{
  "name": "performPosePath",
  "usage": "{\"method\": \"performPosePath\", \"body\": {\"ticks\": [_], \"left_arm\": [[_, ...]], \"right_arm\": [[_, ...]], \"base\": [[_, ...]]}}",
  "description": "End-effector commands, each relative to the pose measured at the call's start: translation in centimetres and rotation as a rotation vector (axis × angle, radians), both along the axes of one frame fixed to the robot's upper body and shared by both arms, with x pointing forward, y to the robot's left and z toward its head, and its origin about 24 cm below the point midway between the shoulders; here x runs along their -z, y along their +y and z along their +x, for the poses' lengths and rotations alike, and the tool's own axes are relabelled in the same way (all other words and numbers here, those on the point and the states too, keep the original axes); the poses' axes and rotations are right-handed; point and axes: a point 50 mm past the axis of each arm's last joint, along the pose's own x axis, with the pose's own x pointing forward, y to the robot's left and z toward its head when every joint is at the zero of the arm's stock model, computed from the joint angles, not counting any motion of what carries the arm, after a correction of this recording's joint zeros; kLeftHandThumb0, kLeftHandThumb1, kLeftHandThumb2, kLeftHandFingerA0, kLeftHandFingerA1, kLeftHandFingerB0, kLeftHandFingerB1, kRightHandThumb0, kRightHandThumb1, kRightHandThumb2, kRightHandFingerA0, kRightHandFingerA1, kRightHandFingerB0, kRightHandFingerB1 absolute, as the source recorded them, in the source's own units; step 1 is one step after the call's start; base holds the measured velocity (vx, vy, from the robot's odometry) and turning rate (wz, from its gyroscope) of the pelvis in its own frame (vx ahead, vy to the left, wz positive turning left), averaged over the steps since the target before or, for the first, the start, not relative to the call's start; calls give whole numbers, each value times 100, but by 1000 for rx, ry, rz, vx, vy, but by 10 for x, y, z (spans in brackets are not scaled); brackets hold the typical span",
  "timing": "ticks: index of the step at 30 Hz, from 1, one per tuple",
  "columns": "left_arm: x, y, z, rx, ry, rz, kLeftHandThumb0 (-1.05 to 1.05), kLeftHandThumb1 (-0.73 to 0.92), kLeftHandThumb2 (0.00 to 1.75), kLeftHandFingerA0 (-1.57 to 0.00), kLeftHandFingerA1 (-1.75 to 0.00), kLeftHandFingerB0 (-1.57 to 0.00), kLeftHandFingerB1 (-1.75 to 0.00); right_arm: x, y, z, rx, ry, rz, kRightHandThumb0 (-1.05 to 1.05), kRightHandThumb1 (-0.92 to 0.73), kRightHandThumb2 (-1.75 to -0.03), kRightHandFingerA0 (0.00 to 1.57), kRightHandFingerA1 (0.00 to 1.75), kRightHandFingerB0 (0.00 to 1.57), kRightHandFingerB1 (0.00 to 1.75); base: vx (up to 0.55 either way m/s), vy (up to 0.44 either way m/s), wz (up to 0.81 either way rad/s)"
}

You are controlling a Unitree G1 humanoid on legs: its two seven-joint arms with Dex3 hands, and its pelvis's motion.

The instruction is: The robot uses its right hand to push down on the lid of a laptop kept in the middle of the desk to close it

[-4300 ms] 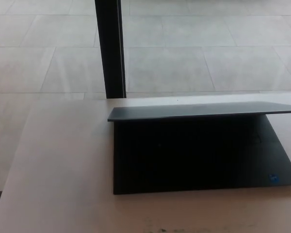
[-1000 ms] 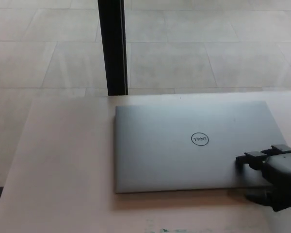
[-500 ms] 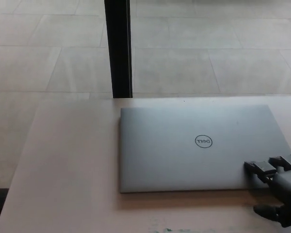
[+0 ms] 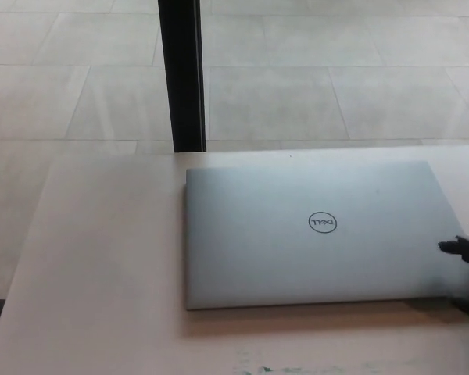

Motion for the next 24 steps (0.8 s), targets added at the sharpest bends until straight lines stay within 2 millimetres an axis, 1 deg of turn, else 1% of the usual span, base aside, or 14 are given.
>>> {"method": "performPosePath", "body": {"ticks": [1,3,4,5,6,7,8,10,11,12,19,20,21,24], "left_arm": [[-8,11,-5,-9,-7,17,-105,55,112,-21,-50,-14,-43],[-8,11,-5,-9,-11,14,-105,56,112,-20,-50,-12,-43],[-8,11,-6,-11,-8,15,-105,56,112,-20,-50,-12,-42],[-8,11,-6,-13,-6,17,-105,56,112,-20,-49,-13,-42],[-8,12,-6,-17,-5,16,-105,80,72,-24,-42,-18,-35],[-8,12,-7,-19,-5,15,-105,80,72,-24,-42,-18,-35],[-8,13,-8,-18,-1,18,-105,57,113,-19,-49,-12,-42],[-7,13,-10,-24,-5,18,-105,57,113,-20,-50,-12,-43],[-7,13,-12,-21,-10,17,-105,55,112,-19,-50,-12,-43],[-7,13,-13,-23,-2,18,-105,78,72,-24,-42,-19,-35],[-5,12,-13,-17,0,20,-105,79,71,-25,-43,-21,-37],[-5,12,-13,-13,2,24,-105,79,70,-25,-44,-20,-37],[-5,12,-13,-12,3,23,-105,78,71,-26,-45,-20,-37],[-4,11,-14,-16,2,19,-105,55,112,-20,-51,-13,-43]], "right_arm": [[-63,-50,-14,99,-35,335,-80,-92,-70,36,49,37,36],[-77,-69,-26,138,-106,341,-73,-91,-68,34,43,37,36],[-79,-74,-30,143,-127,348,-72,-76,-112,30,56,29,51],[-81,-79,-34,144,-165,371,-67,-88,-66,41,50,41,41],[-85,-89,-43,174,-221,424,-75,-92,-68,38,48,37,39],[-89,-100,-52,217,-243,456,-75,-92,-68,38,48,37,39],[-89,-109,-58,266,-273,523,-77,-92,-68,38,46,39,38],[-91,-130,-74,383,-380,644,-71,-88,-66,40,53,42,40],[-89,-154,-93,582,-538,792,-73,-82,-65,54,64,54,47],[-88,-160,-101,634,-558,810,-80,-66,-87,51,71,45,56],[-62,-201,-160,999,-740,849,-88,-88,-66,39,99,30,77],[-57,-205,-170,1062,-768,863,-89,-68,-109,41,90,28,74],[-48,-211,-182,1141,-802,885,-86,-89,-67,33,113,22,81],[-25,-221,-212,1308,-868,965,-83,-89,-67,29,124,13,91]], "base": [[0,0,0],[0,0,0],[0,0,0],[0,0,0],[0,0,0],[0,0,0],[0,0,0],[0,0,0],[0,0,0],[0,0,0],[0,0,0],[0,0,0],[0,0,0],[0,0,0]]}}
